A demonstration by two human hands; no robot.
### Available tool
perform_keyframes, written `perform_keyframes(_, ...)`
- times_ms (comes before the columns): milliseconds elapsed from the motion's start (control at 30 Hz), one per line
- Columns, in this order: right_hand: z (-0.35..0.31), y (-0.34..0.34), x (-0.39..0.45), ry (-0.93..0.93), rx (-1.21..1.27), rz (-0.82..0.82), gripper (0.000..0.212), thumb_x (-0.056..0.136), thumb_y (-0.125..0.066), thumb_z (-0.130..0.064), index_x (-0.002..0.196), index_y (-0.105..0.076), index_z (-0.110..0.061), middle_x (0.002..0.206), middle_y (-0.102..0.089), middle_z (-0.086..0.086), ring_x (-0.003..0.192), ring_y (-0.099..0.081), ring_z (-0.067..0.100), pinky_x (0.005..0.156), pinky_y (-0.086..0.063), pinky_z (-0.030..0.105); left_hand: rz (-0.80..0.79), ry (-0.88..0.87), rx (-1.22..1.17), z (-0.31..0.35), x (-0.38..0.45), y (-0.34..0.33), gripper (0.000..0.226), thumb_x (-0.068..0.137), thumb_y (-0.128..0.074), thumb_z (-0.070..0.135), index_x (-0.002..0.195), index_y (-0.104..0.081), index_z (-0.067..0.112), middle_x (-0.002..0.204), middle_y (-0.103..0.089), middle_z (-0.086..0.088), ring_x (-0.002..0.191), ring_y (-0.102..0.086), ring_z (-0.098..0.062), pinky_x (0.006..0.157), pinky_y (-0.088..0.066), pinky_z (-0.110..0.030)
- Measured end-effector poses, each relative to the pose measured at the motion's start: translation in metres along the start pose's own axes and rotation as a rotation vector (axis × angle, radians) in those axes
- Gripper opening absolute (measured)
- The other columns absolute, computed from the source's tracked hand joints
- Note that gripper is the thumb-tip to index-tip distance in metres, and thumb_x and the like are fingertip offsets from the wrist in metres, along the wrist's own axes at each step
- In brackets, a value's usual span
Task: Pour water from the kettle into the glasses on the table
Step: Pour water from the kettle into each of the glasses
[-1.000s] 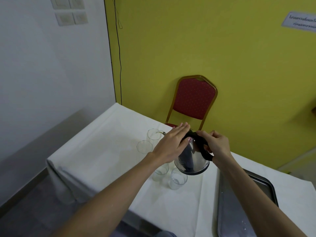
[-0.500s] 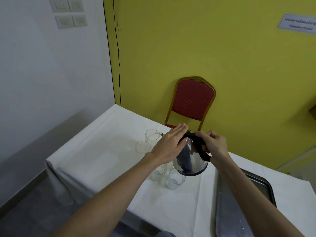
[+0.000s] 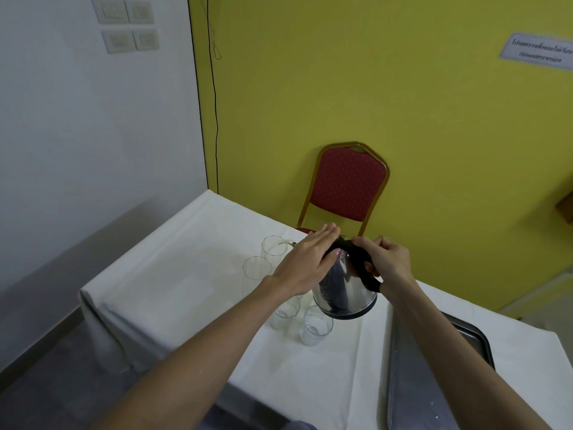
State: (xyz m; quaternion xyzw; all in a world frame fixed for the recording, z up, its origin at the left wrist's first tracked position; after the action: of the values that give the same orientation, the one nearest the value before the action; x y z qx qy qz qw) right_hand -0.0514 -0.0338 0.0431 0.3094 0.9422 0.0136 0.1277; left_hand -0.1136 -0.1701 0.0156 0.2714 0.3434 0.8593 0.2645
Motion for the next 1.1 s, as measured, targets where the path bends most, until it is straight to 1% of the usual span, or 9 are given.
perform_keyframes(200, -0.001, 0.002, 0.003, -0.003, -0.020, -0.002, 0.034, 0.086, -0.077, -0.006, 0.069, -0.047, -0.007, 0.058, -0.049, 0.012, 0.023, -0.044, 0.006, 0.029, -0.037, 0.015, 0.011, 0.005, -0.017, 0.002, 0.000, 0.000, 0.054, 0.104, -0.034, 0.035, 0.152, -0.021, 0.015, 0.160, -0.020, 0.000, 0.147, -0.009, -0.008, 0.117, -0.010, -0.024)
perform_keyframes(333, -0.001, 0.001, 0.005, -0.002, -0.024, -0.012, 0.035, 0.085, -0.078, -0.008, 0.068, -0.047, -0.006, 0.056, -0.049, 0.011, 0.024, -0.044, 0.007, 0.030, -0.040, 0.017, 0.017, 0.016, -0.029, 0.001, 0.000, 0.000, 0.054, 0.104, -0.035, 0.035, 0.152, -0.021, 0.015, 0.160, -0.021, 0.000, 0.148, -0.010, -0.008, 0.119, -0.012, -0.028)
perform_keyframes(567, 0.000, 0.000, 0.008, -0.005, -0.069, -0.006, 0.034, 0.083, -0.081, -0.012, 0.069, -0.050, -0.008, 0.056, -0.051, 0.011, 0.025, -0.044, 0.005, 0.030, -0.040, 0.018, 0.021, 0.029, -0.032, -0.001, -0.001, 0.002, 0.053, 0.104, -0.035, 0.035, 0.152, -0.022, 0.015, 0.159, -0.022, 0.001, 0.147, -0.011, -0.008, 0.119, -0.016, -0.029)
perform_keyframes(700, 0.001, -0.002, 0.009, -0.001, -0.069, -0.006, 0.034, 0.083, -0.080, -0.012, 0.069, -0.050, -0.008, 0.059, -0.051, 0.011, 0.025, -0.044, 0.003, 0.030, -0.038, 0.016, 0.019, 0.036, -0.026, -0.003, -0.002, 0.002, 0.053, 0.104, -0.035, 0.035, 0.152, -0.022, 0.016, 0.159, -0.022, 0.001, 0.148, -0.011, -0.009, 0.119, -0.017, -0.031)
perform_keyframes(1100, -0.002, -0.007, 0.010, -0.010, -0.089, -0.012, 0.032, 0.083, -0.081, -0.014, 0.071, -0.052, -0.008, 0.061, -0.054, 0.012, 0.025, -0.047, 0.003, 0.031, -0.040, 0.014, 0.023, 0.060, -0.050, -0.006, -0.003, 0.004, 0.054, 0.104, -0.036, 0.035, 0.152, -0.022, 0.016, 0.159, -0.022, 0.001, 0.148, -0.011, -0.009, 0.119, -0.018, -0.032)
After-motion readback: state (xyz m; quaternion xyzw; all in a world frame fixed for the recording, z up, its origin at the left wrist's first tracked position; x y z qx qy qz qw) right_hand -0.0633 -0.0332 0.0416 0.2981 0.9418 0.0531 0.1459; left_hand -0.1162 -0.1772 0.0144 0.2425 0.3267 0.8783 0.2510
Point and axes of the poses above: each hand's wrist, its own x-axis towards the middle knuckle, its own y-axis out of the back of the hand, z = x × y, the point moved 7 cm from there along x, towards the middle knuckle
